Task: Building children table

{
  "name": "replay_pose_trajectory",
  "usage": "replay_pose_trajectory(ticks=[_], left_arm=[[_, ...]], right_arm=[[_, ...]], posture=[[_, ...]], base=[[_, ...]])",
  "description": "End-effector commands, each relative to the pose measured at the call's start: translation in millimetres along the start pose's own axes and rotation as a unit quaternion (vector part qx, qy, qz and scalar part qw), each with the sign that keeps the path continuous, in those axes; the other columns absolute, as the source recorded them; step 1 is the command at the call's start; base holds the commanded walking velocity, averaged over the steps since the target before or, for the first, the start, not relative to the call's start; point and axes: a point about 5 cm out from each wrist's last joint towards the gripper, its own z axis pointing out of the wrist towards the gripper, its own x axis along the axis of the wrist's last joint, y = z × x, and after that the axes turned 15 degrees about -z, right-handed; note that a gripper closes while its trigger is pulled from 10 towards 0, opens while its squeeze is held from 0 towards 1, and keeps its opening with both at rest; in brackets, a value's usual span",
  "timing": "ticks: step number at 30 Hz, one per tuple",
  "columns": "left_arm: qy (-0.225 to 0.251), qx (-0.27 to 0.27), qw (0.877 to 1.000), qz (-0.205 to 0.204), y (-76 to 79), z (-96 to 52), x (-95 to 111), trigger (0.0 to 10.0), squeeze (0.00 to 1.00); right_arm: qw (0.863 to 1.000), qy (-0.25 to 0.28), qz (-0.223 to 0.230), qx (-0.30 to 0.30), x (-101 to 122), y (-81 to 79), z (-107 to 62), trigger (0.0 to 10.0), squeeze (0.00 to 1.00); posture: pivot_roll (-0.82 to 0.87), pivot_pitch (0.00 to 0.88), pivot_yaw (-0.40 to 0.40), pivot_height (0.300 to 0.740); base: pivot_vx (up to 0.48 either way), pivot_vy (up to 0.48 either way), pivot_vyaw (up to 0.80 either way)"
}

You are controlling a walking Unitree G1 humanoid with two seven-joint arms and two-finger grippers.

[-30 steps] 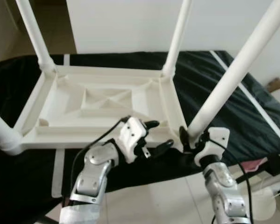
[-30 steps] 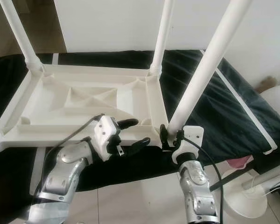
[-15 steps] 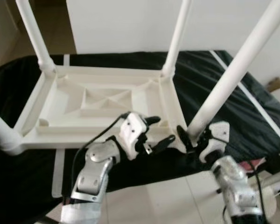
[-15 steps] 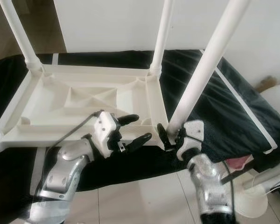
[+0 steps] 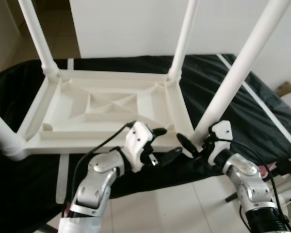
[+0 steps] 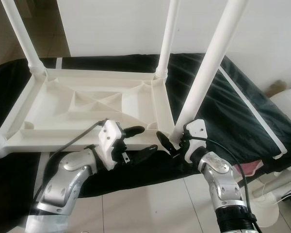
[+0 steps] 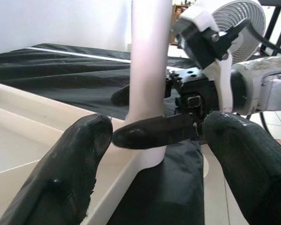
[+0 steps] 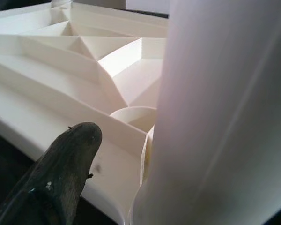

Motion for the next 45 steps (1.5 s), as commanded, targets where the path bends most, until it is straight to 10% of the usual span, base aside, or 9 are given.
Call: replay_pose_trajectory(ticks=[1,2,3,6,7,17,18,31,45], left_arm=[[-0.01,-0.022,1.0,-0.003,5.4,0.6,-2,10.0,0.0],[-0.011,-0.022,1.0,-0.002,5.7,0.5,-2,10.0,0.0],[-0.011,-0.022,1.0,-0.002,5.4,0.6,-2,10.0,0.0],[-0.011,-0.022,1.0,-0.002,5.3,0.6,-1,10.0,0.0],[-0.012,-0.021,1.0,-0.003,5.0,0.5,-1,10.0,0.0],[-0.012,-0.02,1.0,-0.001,4.1,0.5,-1,10.0,0.0],[-0.012,-0.019,1.0,0.0,3.4,0.5,-1,10.0,0.0],[-0.01,-0.016,1.0,0.002,0.6,3.2,-3,10.0,0.0],[0.0,-0.015,1.0,-0.002,-3.1,6.8,-3,10.0,0.0]], right_arm=[[1.0,-0.007,-0.005,0.027,-3,-2.4,2.4,10.0,0.0],[0.999,-0.008,-0.009,0.031,-4,-2.0,2.7,10.0,0.0],[0.999,-0.008,-0.012,0.03,-4,-0.6,3.1,4.5,0.0],[0.999,-0.007,-0.014,0.03,-5,0.5,3.4,4.5,0.0],[0.999,-0.006,-0.016,0.031,-5,2.3,3.2,0.0,0.0],[0.999,-0.015,-0.017,0.032,-11,5.7,-0.7,0.0,0.0],[1.0,-0.019,-0.005,0.024,-13,5.2,-2.5,10.0,0.0],[0.996,-0.006,0.028,-0.088,-7,5.0,-6.7,10.0,0.0],[0.961,-0.027,0.066,-0.266,0,-13.2,-3.1,10.0,0.0]], posture=[[0.02,0.041,-0.069,0.74],[0.02,0.041,-0.069,0.74],[0.02,0.038,-0.069,0.74],[0.02,0.038,-0.069,0.74],[0.02,0.034,-0.069,0.74],[0.02,0.022,-0.07,0.74],[0.02,0.018,-0.064,0.74],[-0.01,0.022,-0.06,0.74],[-0.02,0.028,-0.05,0.74]], base=[[0.0,0.0,0.0],[0.0,0.0,0.0],[0.0,0.0,0.0],[0.0,0.0,0.0],[0.0,0.0,0.0],[0.0,0.0,0.0],[0.0,0.0,0.0],[0.0,0.0,0.0],[0.0,0.0,0.0]])
